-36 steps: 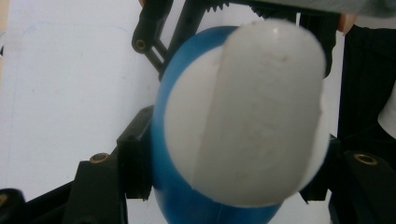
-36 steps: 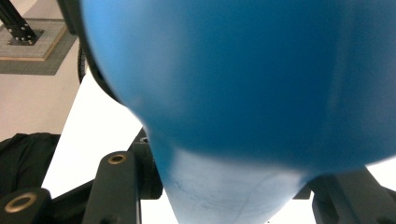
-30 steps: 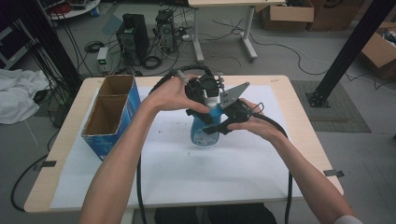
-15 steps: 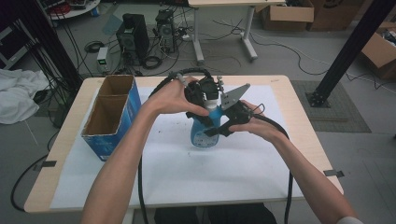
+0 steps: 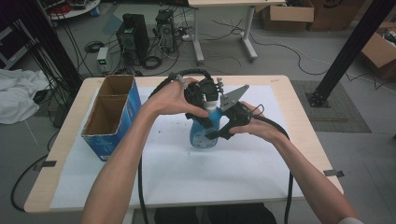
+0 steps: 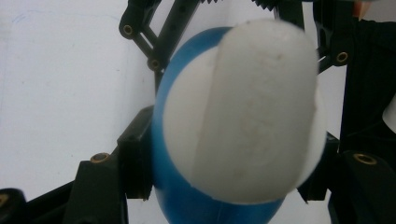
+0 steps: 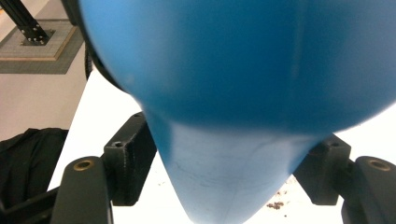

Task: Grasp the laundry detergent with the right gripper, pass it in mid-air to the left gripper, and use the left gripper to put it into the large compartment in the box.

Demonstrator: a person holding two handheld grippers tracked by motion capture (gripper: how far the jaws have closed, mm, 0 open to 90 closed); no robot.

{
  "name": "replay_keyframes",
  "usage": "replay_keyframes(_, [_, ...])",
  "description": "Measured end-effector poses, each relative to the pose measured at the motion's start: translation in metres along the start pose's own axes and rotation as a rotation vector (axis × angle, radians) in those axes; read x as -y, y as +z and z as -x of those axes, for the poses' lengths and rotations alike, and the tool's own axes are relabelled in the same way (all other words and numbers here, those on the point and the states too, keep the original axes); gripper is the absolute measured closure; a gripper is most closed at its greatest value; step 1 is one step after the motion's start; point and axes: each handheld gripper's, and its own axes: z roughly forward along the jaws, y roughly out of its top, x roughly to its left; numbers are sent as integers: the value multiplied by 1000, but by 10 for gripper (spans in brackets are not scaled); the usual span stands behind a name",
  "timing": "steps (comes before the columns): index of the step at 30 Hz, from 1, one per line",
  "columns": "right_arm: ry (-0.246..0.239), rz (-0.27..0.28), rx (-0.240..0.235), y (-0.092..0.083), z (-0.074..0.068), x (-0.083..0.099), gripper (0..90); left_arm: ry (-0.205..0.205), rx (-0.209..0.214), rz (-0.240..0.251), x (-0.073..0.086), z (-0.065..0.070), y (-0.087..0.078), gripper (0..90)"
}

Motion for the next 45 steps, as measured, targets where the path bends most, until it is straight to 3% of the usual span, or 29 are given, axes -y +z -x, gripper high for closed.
replay_keyframes(16, [20, -18, -2, -3, 0, 3, 265, -7, -2, -9, 2, -1, 2, 372])
replay_keyframes(29, [31, -50, 15, -8, -1, 7, 178, -19, -3, -2, 5, 0, -3, 372])
replay_keyframes(34, [34, -81, 35, -14, 0, 11, 151, -57, -3, -1, 8, 0, -7, 372])
replay_keyframes(40, [40, -153, 99, -26, 1, 18, 150, -115, -22, -7, 13, 0, -21, 373])
replay_keyframes(45, [51, -190, 137, -39, 1, 23, 151, -197, -64, -16, 18, -3, -43, 373])
